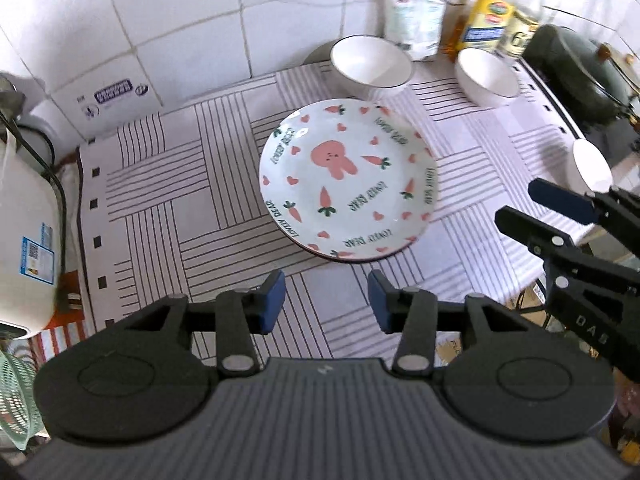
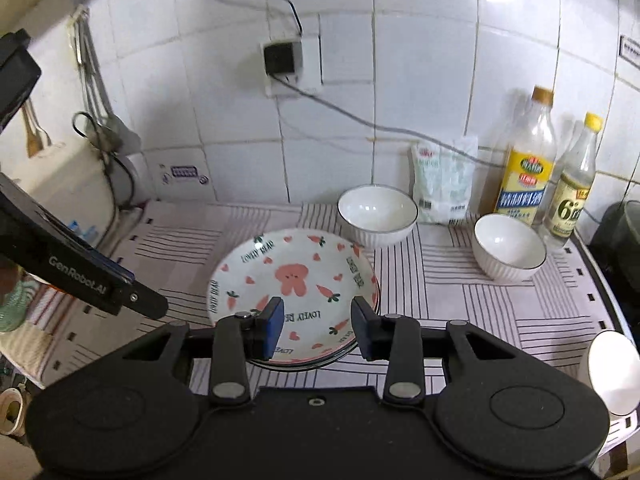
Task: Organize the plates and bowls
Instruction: 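Raise both grippers away from the plate stack, then move both grippers to the white bowl by the stove and close on it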
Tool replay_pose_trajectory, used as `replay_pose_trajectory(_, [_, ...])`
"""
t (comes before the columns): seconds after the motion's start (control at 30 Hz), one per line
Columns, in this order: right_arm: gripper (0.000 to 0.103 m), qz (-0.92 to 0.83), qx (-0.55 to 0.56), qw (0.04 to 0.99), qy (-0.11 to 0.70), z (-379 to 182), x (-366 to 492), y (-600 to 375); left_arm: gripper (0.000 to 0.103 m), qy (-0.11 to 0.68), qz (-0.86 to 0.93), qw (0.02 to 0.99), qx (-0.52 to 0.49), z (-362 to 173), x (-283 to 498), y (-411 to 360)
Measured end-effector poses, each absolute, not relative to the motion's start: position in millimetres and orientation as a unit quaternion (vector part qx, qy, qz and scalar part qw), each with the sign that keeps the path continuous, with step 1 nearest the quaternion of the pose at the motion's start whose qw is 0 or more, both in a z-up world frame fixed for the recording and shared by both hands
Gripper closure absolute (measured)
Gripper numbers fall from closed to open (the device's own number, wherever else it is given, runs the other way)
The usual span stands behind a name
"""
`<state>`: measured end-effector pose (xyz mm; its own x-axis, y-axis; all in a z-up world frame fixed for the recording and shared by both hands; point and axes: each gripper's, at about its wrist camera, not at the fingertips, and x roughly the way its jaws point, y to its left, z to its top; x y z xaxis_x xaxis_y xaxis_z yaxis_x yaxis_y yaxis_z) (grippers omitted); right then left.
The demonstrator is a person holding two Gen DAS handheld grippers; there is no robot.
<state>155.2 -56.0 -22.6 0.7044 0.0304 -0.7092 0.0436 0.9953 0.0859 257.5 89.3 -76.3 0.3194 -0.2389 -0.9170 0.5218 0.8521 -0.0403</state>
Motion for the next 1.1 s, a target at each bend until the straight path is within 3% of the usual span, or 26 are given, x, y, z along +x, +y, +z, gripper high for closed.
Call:
replay_pose_trajectory(0.4, [0.049,-0.013,0.021,0.927,0.375,8.2,109.6,-58.9,0.044,0.518,-0.270,0.792,0.181,-50.4,205.7,74.2])
replay_pose_trajectory(0.8, [0.024,-0.020,0.002,0.924,0.383,5.8,77.6,-103.0,0.028,0.512,-0.284,0.782,0.215,-53.0,191.1,27.4])
replay_pose_trajectory(0.83, [0.017,-0.019,0.008,0.922,0.387,4.8,75.6,-111.0,0.027,0.511,-0.285,0.782,0.216,-54.2,190.2,20.0])
replay_pose_trajectory(1.1, [0.012,-0.042,0.019,0.916,0.399,-8.4,53.6,-179.1,0.013,0.507,-0.301,0.778,0.218,-58.8,186.7,-44.7])
